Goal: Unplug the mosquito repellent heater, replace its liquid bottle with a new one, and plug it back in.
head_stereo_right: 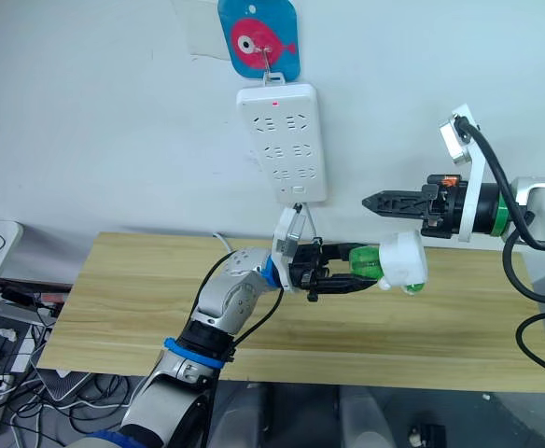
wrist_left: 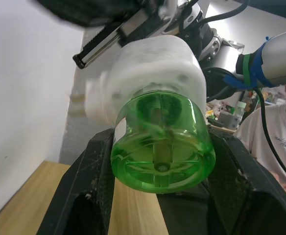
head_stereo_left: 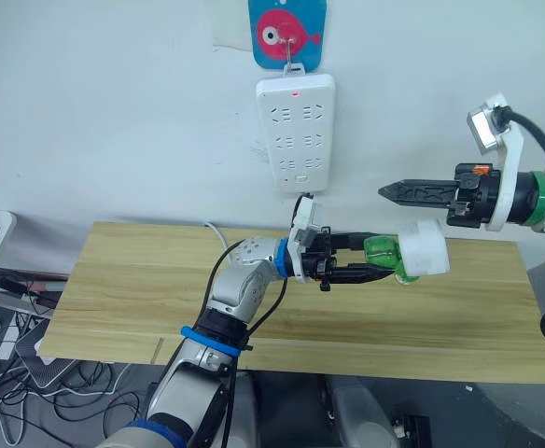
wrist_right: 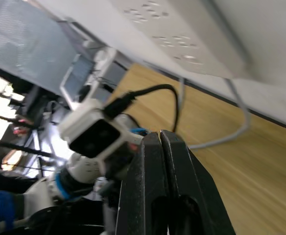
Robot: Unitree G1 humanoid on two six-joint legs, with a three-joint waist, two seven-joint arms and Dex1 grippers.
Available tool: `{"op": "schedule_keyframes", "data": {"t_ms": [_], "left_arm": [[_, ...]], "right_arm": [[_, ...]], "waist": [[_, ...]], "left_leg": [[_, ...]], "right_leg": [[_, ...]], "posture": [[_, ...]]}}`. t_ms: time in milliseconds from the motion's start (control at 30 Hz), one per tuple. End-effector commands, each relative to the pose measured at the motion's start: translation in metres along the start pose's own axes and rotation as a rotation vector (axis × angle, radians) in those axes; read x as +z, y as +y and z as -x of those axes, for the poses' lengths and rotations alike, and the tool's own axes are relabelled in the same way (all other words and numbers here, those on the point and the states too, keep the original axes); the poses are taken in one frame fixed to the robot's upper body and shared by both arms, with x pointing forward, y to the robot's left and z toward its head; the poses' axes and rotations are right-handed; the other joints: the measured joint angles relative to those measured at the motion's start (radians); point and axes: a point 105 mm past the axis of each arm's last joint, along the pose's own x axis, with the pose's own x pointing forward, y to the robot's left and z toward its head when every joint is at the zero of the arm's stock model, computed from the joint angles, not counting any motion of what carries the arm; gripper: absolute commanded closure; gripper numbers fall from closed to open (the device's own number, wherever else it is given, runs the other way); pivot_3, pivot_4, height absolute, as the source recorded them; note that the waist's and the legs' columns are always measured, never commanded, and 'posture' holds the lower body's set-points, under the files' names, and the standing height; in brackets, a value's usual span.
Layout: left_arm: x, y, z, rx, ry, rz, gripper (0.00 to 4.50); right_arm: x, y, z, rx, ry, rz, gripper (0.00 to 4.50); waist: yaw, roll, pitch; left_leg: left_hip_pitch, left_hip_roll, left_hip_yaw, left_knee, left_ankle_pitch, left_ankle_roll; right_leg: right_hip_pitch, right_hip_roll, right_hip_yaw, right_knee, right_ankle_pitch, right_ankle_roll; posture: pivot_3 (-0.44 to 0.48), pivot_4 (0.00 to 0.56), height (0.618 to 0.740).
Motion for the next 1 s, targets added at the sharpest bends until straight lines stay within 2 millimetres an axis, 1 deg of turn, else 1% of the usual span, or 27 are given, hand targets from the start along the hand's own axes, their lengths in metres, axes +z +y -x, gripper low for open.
{"op": "schedule_keyframes", "data": {"t_ms": [33,133,200,267,400,533,667,867,1000], "left_arm": [[0.013,-0.009,-0.004,-0.054,-0.046,-0.013,2.24],[0.02,-0.007,-0.004,-0.042,-0.079,0.031,2.24],[0.022,-0.006,-0.005,-0.036,-0.088,0.043,2.24],[0.024,-0.003,-0.005,-0.019,-0.093,0.049,2.24],[0.022,0.004,-0.003,0.03,-0.083,0.04,2.24],[0.021,0.01,-0.001,0.069,-0.078,0.031,2.24],[0.018,0.014,0.0,0.093,-0.064,0.019,2.24],[0.013,0.013,0.0,0.086,-0.048,0.01,2.24],[0.008,0.013,0.001,0.09,-0.028,0.016,2.24]], "right_arm": [[-0.011,-0.009,0.006,-0.058,0.034,0.031,4.47],[-0.032,-0.025,0.012,-0.094,0.073,-0.012,4.47],[-0.039,-0.027,0.014,-0.085,0.084,-0.035,4.47],[-0.049,-0.026,0.018,-0.064,0.102,-0.061,4.47],[-0.065,-0.009,0.023,0.019,0.141,-0.105,4.47],[-0.071,0.01,0.026,0.101,0.157,-0.135,4.47],[-0.077,0.028,0.027,0.199,0.168,-0.115,4.47],[-0.07,0.041,0.026,0.285,0.133,-0.086,4.47],[-0.066,0.047,0.03,0.338,0.132,-0.074,4.47]], "waist": [[-0.001,0.0,0.0],[0.001,0.0,0.0],[-0.001,0.0,0.0],[-0.001,0.0,0.0],[-0.001,0.0,0.0],[-0.006,0.0,0.0],[-0.006,0.0,0.0],[-0.004,0.0,0.0],[-0.004,0.0,0.0]], "left_leg": [[-0.001,0.0,0.0,0.0,0.0,0.0],[-0.004,0.0,0.0,0.003,0.0,0.0],[-0.005,0.0,0.0,0.006,0.0,0.0],[-0.005,0.0,0.0,0.009,0.0,0.0],[-0.004,-0.001,0.0,0.013,0.0,0.0],[-0.003,0.0,0.001,0.014,0.0,0.001],[-0.003,0.001,0.0,0.013,0.0,0.001],[-0.003,0.0,0.001,0.014,0.001,0.001],[-0.003,0.0,0.0,0.014,0.001,0.001]], "right_leg": [[0.0,0.0,0.0,0.0,0.0,0.0],[-0.005,0.0,0.0,0.003,0.0,0.0],[-0.005,0.0,0.0,0.005,0.0,0.0],[-0.006,0.0,0.001,0.007,0.0,0.0],[-0.006,0.001,0.001,0.015,0.0,0.0],[-0.005,0.002,0.003,0.016,0.0,0.0],[-0.006,0.003,0.002,0.016,0.0,0.0],[-0.006,0.003,0.003,0.015,0.0,0.001],[-0.006,0.003,0.002,0.015,0.0,0.001]], "posture": [[-0.122,0.242,0.74],[-0.12,0.242,0.74],[-0.12,0.242,0.74],[-0.117,0.245,0.74],[-0.114,0.25,0.74],[-0.116,0.251,0.74],[-0.118,0.25,0.74],[-0.123,0.249,0.74],[-0.125,0.251,0.74]]}}
